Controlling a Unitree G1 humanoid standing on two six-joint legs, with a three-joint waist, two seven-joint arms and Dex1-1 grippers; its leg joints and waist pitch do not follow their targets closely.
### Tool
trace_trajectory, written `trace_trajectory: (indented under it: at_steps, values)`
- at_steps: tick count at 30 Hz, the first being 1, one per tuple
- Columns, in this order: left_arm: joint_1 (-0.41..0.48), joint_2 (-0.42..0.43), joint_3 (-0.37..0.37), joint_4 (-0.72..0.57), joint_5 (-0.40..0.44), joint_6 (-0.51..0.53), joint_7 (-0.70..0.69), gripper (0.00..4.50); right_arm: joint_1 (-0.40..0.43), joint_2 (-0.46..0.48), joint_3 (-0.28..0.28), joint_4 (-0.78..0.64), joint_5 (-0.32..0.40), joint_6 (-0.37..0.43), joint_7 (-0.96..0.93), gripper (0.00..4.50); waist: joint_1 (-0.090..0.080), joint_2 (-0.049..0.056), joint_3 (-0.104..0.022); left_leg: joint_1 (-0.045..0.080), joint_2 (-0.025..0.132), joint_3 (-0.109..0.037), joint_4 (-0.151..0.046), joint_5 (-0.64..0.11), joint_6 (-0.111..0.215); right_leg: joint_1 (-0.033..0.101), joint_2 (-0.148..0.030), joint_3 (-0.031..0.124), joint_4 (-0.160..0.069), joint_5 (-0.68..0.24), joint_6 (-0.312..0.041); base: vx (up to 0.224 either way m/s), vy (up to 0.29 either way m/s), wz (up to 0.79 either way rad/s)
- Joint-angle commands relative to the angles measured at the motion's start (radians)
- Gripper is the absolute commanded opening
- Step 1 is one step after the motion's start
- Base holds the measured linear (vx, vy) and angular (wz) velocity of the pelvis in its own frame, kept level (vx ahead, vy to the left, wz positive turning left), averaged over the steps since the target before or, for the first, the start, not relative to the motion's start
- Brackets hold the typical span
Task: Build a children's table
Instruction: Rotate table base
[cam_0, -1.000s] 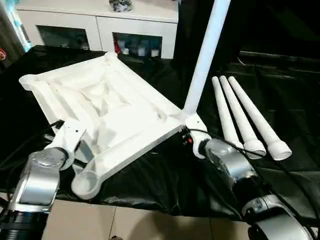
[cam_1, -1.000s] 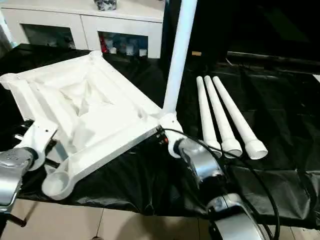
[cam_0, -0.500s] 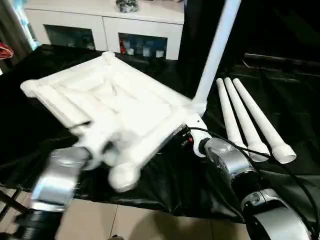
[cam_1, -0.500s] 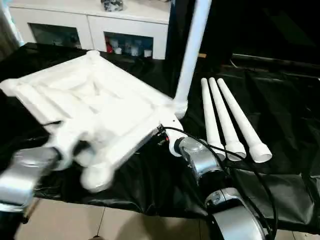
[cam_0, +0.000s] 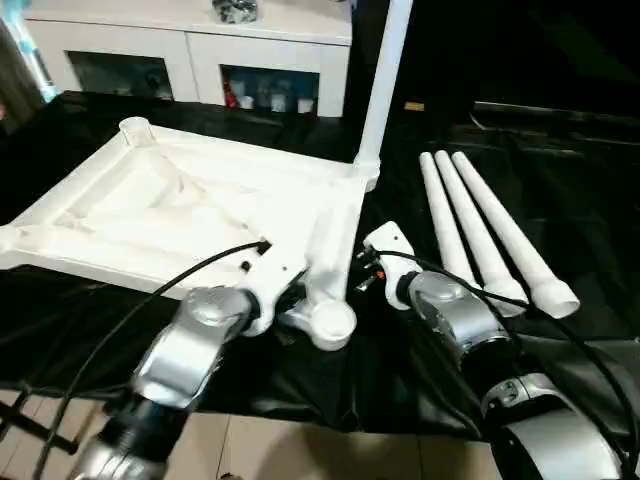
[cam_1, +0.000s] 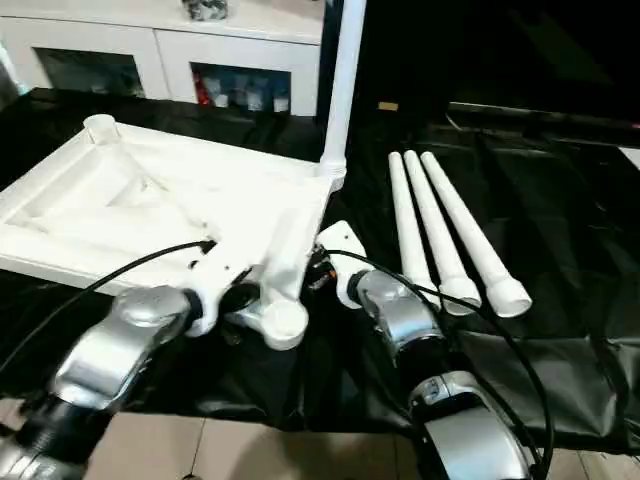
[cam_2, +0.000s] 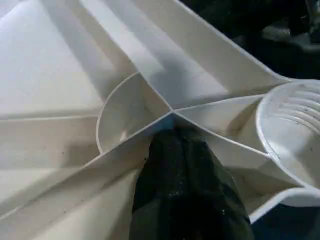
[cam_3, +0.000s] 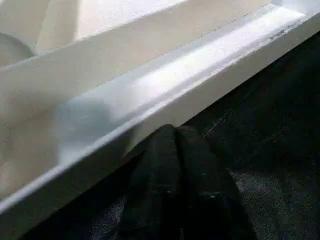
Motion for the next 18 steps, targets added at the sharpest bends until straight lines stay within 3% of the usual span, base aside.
trace_trajectory:
  at_steps: [1, 3, 4, 7, 8, 10, 11, 13, 14, 17, 18]
  values:
    - [-0.039, -0.033, -0.018, 0.039, -0.010, -0.026, 0.018, 0.00, -0.017, -0.007, -0.012, -0.005, -0.003, -0.009, -0.005, 0.03, -0.002, 0.018, -0.071, 0.011, 0.024, -0.007, -0.070, -0.201, 0.002, 0.053, -0.071, 0.049, -0.071, -0.166, -0.210, 0.000, 0.000, 0.00]
    - [-0.056, -0.047, -0.019, 0.067, -0.006, -0.039, 0.034, 0.00, -0.018, -0.012, -0.015, -0.005, -0.003, -0.012, -0.009, 0.03, 0.001, 0.017, -0.072, 0.011, 0.023, -0.006, -0.068, -0.195, 0.004, 0.054, -0.071, 0.049, -0.071, -0.162, -0.211, 0.000, 0.000, 0.00]
    - [-0.069, -0.062, -0.010, 0.092, -0.005, -0.055, 0.056, 0.00, -0.019, -0.019, -0.018, -0.008, -0.003, -0.013, -0.012, 0.03, 0.005, 0.031, -0.072, 0.011, 0.024, -0.008, -0.068, -0.192, 0.002, 0.055, -0.074, 0.050, -0.068, -0.156, -0.213, 0.000, 0.000, 0.00]
    - [-0.099, -0.079, 0.000, 0.152, 0.007, -0.093, 0.095, 0.00, -0.022, -0.048, -0.033, -0.045, 0.000, 0.013, -0.015, 0.03, 0.005, 0.022, -0.075, 0.008, 0.022, -0.007, -0.065, -0.169, 0.013, 0.061, -0.071, 0.049, -0.066, -0.107, -0.220, 0.000, 0.000, 0.00]
    - [-0.100, -0.074, 0.002, 0.151, 0.007, -0.096, 0.092, 0.00, -0.024, -0.060, -0.046, -0.069, 0.004, 0.038, -0.026, 0.03, 0.008, 0.029, -0.076, 0.007, 0.021, -0.008, -0.064, -0.154, 0.018, 0.062, -0.072, 0.049, -0.064, -0.090, -0.225, 0.000, 0.000, 0.00]
    - [-0.094, -0.066, 0.011, 0.127, -0.001, -0.096, 0.079, 0.00, -0.027, -0.080, -0.066, -0.101, 0.013, 0.083, -0.035, 0.03, 0.006, 0.023, -0.076, 0.006, 0.021, -0.007, -0.063, -0.134, 0.025, 0.065, -0.070, 0.048, -0.061, -0.067, -0.228, 0.000, 0.000, 0.00]
    - [-0.090, -0.060, 0.016, 0.108, -0.011, -0.087, 0.063, 0.00, -0.026, -0.087, -0.076, -0.114, 0.022, 0.102, -0.032, 0.03, 0.006, 0.028, -0.076, 0.007, 0.021, -0.007, -0.062, -0.135, 0.026, 0.064, -0.070, 0.048, -0.062, -0.069, -0.230, 0.000, 0.000, 0.00]
    - [-0.077, -0.042, 0.034, 0.054, -0.042, -0.071, 0.024, 0.00, -0.028, -0.106, -0.113, -0.153, 0.054, 0.173, -0.029, 0.19, 0.006, 0.027, -0.077, 0.006, 0.021, -0.006, -0.062, -0.132, 0.028, 0.068, -0.071, 0.049, -0.060, -0.070, -0.236, 0.000, 0.000, 0.00]
    - [-0.067, -0.033, 0.049, 0.024, -0.059, -0.067, 0.008, 0.33, -0.027, -0.117, -0.129, -0.174, 0.061, 0.199, -0.040, 0.36, 0.005, 0.026, -0.076, 0.006, 0.021, -0.006, -0.062, -0.131, 0.030, 0.065, -0.070, 0.048, -0.062, -0.074, -0.237, 0.000, 0.000, 0.00]
    - [-0.048, -0.015, 0.081, -0.024, -0.088, -0.042, 0.005, 0.41, -0.021, -0.140, -0.158, -0.221, 0.066, 0.248, -0.074, 0.47, 0.004, 0.026, -0.073, 0.008, 0.021, -0.004, -0.061, -0.140, 0.025, 0.062, -0.068, 0.048, -0.063, -0.113, -0.233, 0.000, 0.000, 0.00]
    - [-0.041, -0.012, 0.091, -0.039, -0.090, -0.043, 0.016, 0.61, -0.020, -0.145, -0.171, -0.233, 0.067, 0.269, -0.094, 0.68, 0.003, 0.017, -0.072, 0.009, 0.021, -0.002, -0.062, -0.143, 0.025, 0.060, -0.067, 0.047, -0.066, -0.128, -0.227, 0.000, 0.000, 0.00]
